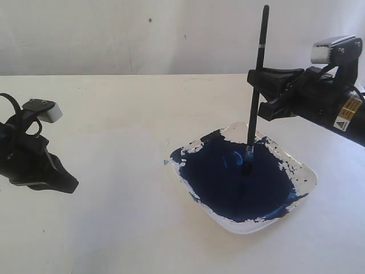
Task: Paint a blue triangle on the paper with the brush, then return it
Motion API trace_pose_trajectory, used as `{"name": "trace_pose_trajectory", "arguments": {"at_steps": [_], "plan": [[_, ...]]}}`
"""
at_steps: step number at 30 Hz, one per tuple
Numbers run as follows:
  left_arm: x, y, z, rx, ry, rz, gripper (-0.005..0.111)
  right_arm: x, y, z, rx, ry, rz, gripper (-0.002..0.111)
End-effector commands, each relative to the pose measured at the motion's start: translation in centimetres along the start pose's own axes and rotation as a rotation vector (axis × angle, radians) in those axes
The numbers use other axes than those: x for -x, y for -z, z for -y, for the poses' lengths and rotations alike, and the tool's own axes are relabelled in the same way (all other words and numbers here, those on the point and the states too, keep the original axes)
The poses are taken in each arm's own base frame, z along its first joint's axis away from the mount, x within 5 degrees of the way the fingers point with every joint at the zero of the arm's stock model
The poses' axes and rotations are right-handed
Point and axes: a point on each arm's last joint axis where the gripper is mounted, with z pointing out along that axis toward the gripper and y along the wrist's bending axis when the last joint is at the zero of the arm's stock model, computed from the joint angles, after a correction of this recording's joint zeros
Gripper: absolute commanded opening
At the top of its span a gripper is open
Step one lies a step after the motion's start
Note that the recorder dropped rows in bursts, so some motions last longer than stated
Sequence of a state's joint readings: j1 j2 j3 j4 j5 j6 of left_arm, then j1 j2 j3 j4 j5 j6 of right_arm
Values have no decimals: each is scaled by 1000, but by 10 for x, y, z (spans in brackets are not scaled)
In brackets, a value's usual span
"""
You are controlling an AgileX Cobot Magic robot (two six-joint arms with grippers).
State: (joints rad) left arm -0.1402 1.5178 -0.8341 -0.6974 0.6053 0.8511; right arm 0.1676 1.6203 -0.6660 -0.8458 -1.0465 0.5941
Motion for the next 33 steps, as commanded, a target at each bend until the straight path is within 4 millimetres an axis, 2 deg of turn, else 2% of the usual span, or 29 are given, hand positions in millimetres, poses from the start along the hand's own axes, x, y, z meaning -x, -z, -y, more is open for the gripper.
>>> {"name": "trace_pose_trajectory", "arguments": {"at_steps": [1, 22, 24, 33], "plan": [[1, 0, 3, -29, 7, 0, 0, 1, 1, 2, -7, 9, 10, 3], [0, 0, 5, -41, 7, -7, 0, 1, 1, 2, -7, 15, 10, 3], [0, 0, 5, -41, 7, -7, 0, 1, 1, 3, -15, 84, 14, 3], [0, 0, 5, -48, 7, -11, 0, 5, 1, 1, 8, 77, 52, 3]]}}
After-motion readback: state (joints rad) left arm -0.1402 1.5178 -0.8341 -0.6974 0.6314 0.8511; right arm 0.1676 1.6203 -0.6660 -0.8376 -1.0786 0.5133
